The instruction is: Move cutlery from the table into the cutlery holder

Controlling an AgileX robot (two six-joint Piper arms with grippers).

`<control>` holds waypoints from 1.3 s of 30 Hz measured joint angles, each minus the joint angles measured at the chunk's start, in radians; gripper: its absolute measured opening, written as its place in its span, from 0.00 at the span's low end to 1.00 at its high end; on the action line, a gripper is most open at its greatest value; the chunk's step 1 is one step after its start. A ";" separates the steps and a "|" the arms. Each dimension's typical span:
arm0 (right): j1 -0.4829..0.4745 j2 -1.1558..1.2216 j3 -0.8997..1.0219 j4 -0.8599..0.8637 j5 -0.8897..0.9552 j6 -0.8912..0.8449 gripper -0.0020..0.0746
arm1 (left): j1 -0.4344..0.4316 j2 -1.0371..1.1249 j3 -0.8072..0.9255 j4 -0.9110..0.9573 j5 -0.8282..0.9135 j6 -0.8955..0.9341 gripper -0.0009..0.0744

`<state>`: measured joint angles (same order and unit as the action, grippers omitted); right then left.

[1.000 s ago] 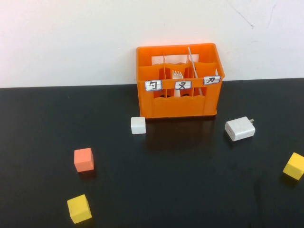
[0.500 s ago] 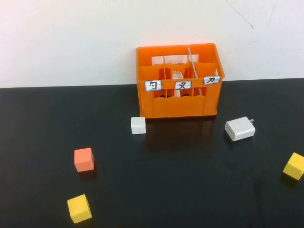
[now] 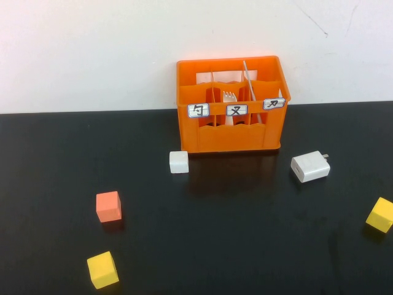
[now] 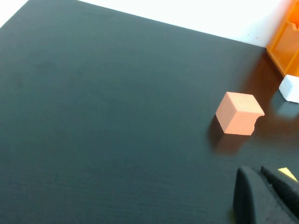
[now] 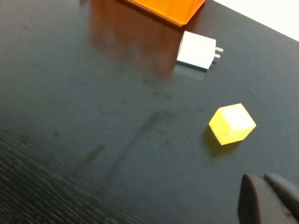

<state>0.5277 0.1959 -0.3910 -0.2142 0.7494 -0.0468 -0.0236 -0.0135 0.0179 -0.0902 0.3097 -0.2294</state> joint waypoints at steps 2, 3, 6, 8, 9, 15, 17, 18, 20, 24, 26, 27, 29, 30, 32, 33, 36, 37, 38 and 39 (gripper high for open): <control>0.000 0.000 0.000 0.000 0.000 0.000 0.02 | -0.002 0.000 0.000 0.011 0.002 0.000 0.01; 0.000 0.000 0.000 0.000 0.000 0.000 0.02 | -0.002 0.000 0.000 0.019 0.002 0.000 0.01; 0.000 0.000 0.000 0.000 0.000 0.000 0.02 | -0.002 0.000 0.000 0.046 0.004 0.000 0.01; 0.000 0.000 0.000 0.000 0.000 0.000 0.02 | -0.002 0.000 0.000 0.060 0.004 0.000 0.01; 0.000 0.000 0.000 0.000 0.000 0.000 0.02 | -0.002 0.000 0.000 0.062 0.004 0.000 0.01; 0.000 0.000 0.000 0.000 0.000 0.000 0.02 | -0.002 0.000 0.000 0.072 0.006 -0.041 0.01; 0.000 0.000 0.000 0.000 0.000 0.000 0.02 | -0.002 0.000 0.000 0.072 0.006 -0.042 0.01; 0.000 0.000 0.000 0.000 0.000 0.000 0.02 | -0.002 0.000 0.000 0.072 0.006 -0.033 0.01; 0.000 0.000 0.000 0.000 0.000 0.000 0.02 | -0.002 0.000 0.000 0.072 0.006 -0.008 0.01; 0.000 0.000 0.000 0.000 0.000 0.000 0.02 | -0.002 0.000 0.000 0.074 0.006 0.032 0.01; 0.000 0.000 0.000 0.000 0.000 0.000 0.02 | -0.002 0.000 -0.001 0.076 0.008 0.041 0.01; 0.000 0.000 0.000 0.000 0.000 0.000 0.02 | -0.002 0.000 -0.001 0.076 0.008 0.042 0.01; 0.000 0.000 0.000 0.000 0.000 0.000 0.02 | -0.002 0.000 -0.001 0.076 0.008 0.042 0.01; 0.000 0.000 0.000 0.000 0.000 0.000 0.02 | -0.002 0.000 -0.001 0.076 0.008 0.044 0.01; 0.000 0.000 0.000 0.000 0.000 0.000 0.02 | -0.002 0.000 -0.001 0.076 0.008 0.044 0.01; 0.000 0.000 0.000 0.000 0.000 0.000 0.02 | -0.002 0.000 -0.001 0.076 0.008 0.045 0.01; 0.000 0.000 0.000 0.000 0.000 0.000 0.02 | -0.002 0.000 -0.001 0.076 0.008 0.047 0.01; 0.000 0.000 0.000 0.000 0.000 0.000 0.02 | -0.002 0.000 -0.001 0.076 0.008 0.047 0.01; 0.000 0.000 0.000 0.000 0.000 0.000 0.02 | -0.002 0.000 -0.001 0.076 0.008 0.047 0.01; 0.000 0.000 0.000 0.000 0.000 0.000 0.02 | -0.002 0.000 -0.001 0.076 0.008 0.047 0.01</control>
<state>0.5277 0.1959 -0.3910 -0.2142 0.7494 -0.0468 -0.0260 -0.0135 0.0165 -0.0146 0.3179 -0.1828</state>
